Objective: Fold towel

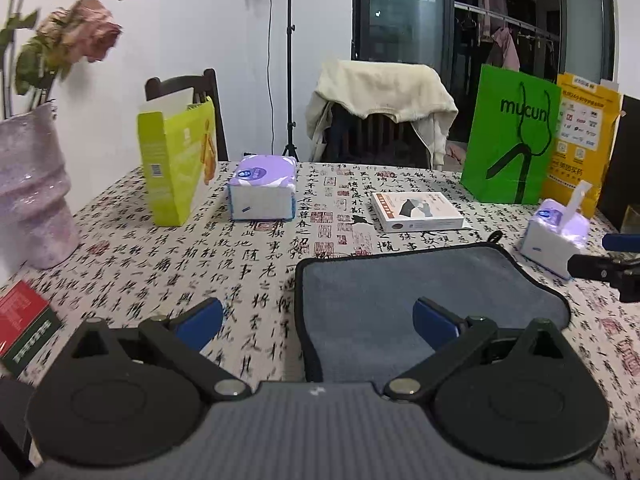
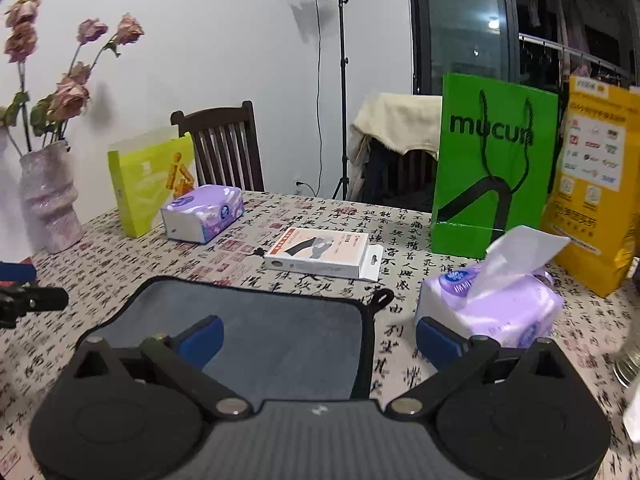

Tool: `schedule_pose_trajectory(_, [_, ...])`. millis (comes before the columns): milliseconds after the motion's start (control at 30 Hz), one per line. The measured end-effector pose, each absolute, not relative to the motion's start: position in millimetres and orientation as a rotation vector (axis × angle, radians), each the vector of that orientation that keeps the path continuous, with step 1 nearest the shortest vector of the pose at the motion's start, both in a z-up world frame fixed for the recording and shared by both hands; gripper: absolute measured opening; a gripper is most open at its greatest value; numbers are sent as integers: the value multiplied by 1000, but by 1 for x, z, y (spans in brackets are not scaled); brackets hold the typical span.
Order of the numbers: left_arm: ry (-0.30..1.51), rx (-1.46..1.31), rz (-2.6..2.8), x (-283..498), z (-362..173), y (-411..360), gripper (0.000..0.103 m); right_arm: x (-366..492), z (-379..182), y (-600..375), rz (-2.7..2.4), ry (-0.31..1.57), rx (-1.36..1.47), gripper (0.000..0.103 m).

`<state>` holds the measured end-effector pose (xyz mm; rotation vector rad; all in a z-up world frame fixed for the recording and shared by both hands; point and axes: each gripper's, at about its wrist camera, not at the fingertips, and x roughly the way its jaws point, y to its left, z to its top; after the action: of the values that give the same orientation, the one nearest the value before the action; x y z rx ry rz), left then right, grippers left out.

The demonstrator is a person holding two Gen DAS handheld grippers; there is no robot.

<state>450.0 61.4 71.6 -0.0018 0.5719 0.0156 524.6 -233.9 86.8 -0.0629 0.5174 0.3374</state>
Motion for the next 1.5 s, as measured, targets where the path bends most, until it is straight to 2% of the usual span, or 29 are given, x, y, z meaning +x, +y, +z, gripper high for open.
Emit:
schedule_pose_trajectory(733, [495,-26,1,289,84,41,103,346,105,-248,308,415,-54,103])
schedule_pose_trajectory(1500, [394,-7,9,128,68,27,103,171,82,-238,311,335,-63,103])
